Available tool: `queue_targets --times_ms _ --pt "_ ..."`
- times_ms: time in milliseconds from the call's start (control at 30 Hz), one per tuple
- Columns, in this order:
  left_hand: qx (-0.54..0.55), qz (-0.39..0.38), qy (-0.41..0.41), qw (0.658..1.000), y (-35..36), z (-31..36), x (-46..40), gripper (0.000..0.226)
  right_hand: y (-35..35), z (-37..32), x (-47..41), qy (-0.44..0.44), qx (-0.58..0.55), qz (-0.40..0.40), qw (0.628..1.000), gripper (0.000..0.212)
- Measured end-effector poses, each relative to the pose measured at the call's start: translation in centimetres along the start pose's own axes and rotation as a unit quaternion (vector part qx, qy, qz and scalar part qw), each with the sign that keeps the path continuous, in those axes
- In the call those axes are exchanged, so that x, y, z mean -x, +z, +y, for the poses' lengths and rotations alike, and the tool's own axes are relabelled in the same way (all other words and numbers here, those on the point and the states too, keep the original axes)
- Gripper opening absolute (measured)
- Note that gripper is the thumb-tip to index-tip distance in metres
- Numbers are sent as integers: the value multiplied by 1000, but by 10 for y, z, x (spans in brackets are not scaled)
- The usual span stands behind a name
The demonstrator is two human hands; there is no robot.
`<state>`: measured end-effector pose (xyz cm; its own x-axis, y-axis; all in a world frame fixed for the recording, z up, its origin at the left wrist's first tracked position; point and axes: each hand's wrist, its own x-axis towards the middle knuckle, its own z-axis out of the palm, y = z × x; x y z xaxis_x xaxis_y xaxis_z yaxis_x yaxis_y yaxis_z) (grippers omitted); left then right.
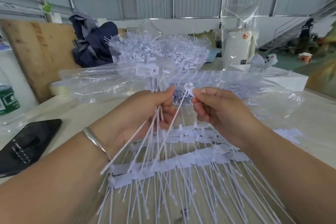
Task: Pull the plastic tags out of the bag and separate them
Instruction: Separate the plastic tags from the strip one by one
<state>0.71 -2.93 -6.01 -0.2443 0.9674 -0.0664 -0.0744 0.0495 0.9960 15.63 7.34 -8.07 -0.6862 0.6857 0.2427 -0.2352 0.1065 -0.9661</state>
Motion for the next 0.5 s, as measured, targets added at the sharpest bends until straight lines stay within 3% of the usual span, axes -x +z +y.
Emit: queue_targets --times_ms 100,267,367,500 --pt "26 4 5 1000 3 -4 1 34 -4 2 -1 2 -1 10 1000 19" --pt "44 -22 -12 999 4 -9 -1 40 -9 6 -2 -69 72 36 994 24" --pt "33 -28 -6 999 2 -12 -4 40 -8 7 -2 -88 115 10 989 25" --pt "42 -11 5 999 -1 -10 -6 36 -5 6 1 -21 110 -58 992 39"
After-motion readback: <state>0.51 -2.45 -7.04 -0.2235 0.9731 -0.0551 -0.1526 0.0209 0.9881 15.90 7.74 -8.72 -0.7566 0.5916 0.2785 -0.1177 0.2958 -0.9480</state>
